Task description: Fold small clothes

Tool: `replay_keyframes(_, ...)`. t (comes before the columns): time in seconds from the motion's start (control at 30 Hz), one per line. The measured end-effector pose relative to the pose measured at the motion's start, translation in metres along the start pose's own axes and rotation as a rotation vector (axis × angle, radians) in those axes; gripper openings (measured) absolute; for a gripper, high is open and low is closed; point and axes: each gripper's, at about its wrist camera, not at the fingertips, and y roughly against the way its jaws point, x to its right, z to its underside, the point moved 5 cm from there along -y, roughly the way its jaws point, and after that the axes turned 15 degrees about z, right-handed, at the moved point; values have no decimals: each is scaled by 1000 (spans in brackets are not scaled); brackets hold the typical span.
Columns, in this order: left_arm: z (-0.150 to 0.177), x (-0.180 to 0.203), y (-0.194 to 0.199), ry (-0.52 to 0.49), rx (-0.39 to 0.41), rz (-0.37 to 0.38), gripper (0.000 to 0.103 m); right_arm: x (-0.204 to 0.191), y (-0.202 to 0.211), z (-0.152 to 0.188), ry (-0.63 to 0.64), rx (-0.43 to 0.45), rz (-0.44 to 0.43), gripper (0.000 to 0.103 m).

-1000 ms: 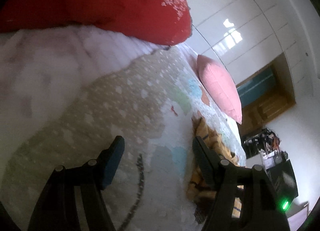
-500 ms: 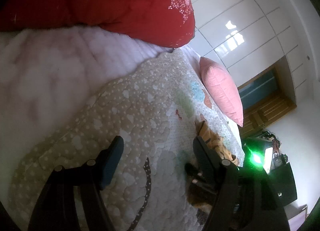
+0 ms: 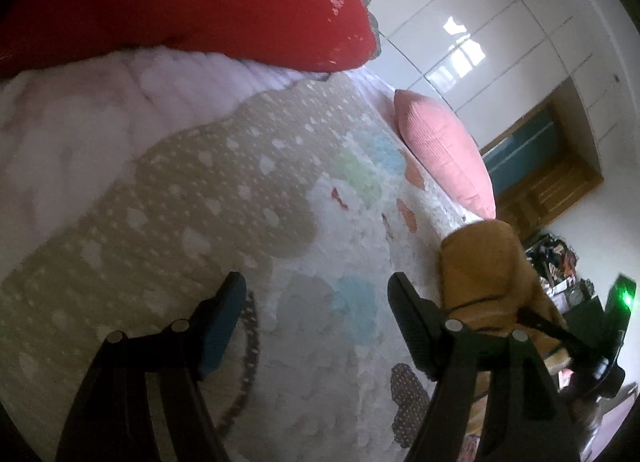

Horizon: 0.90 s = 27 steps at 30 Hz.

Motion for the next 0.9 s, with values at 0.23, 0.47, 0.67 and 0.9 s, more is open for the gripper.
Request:
replay_keyframes(0.23, 19, 26, -28, -71, -50, -11, 72, 175, -30, 59, -336, -112, 59, 24)
replay_keyframes(0.47, 42, 61, -57, -143, -115, 11, 73, 241, -29, 102, -535, -105, 9, 66)
replay_keyframes(0.67, 57, 90, -69, -214, -150, 67, 76, 228, 21, 92, -427, 3, 15, 70)
replay_keyframes(0.9, 61, 92, -65, -213, -157, 76, 76, 183, 23, 106, -338, -21, -32, 29)
